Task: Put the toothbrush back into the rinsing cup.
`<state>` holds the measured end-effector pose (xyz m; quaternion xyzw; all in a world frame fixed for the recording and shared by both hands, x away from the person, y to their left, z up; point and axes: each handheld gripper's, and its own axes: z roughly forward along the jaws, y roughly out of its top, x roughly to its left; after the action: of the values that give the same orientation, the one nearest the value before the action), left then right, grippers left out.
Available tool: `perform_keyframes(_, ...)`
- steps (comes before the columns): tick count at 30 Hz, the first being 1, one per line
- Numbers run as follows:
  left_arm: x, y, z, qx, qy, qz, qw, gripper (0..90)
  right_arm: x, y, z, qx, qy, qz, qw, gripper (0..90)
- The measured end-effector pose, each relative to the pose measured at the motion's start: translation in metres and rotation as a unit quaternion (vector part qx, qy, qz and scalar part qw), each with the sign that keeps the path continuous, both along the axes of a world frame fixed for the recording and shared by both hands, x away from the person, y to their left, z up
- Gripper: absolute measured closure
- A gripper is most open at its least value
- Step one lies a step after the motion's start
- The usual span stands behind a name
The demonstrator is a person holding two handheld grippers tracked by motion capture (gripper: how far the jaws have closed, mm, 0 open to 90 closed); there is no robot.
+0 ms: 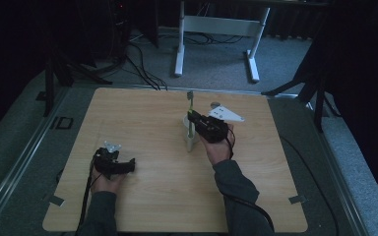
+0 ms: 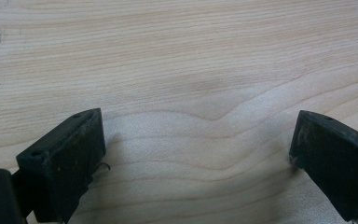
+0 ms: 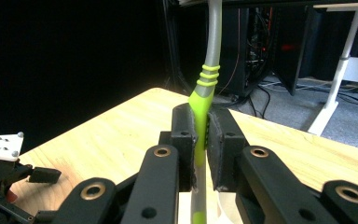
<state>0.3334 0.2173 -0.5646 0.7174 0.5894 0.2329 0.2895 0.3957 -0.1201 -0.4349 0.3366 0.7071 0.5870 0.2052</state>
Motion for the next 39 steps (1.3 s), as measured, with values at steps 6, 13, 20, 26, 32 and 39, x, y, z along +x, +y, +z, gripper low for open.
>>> perform_keyframes(6,0.000,0.000,0.000,0.000,0.000,0.000,1.0000,3.6,0.001,0.000,-0.004,-0.001,0.001,0.000,1.0000,81.8)
perform_keyframes(13,0.000,0.000,0.000,0.000,0.000,0.000,1.0000,3.6,0.001,-0.001,-0.008,-0.003,0.004,0.001,1.0000,81.7)
perform_keyframes(20,0.000,0.000,0.000,0.000,0.000,0.000,1.0000,3.7,0.001,-0.003,-0.014,-0.009,0.009,0.001,0.9999,81.7)
perform_keyframes(26,0.000,0.000,0.000,0.000,0.000,0.000,1.0000,3.6,0.000,-0.003,-0.018,-0.014,0.012,0.003,0.9998,81.6)
perform_keyframes(32,0.000,0.000,0.000,0.000,0.000,0.000,1.0000,3.6,-0.002,-0.004,-0.021,-0.025,0.015,0.004,0.9996,81.5)
perform_keyframes(39,0.000,0.000,0.000,0.000,0.000,0.000,1.0000,3.6,-0.003,-0.007,-0.022,-0.049,0.034,0.029,0.9978,72.1)
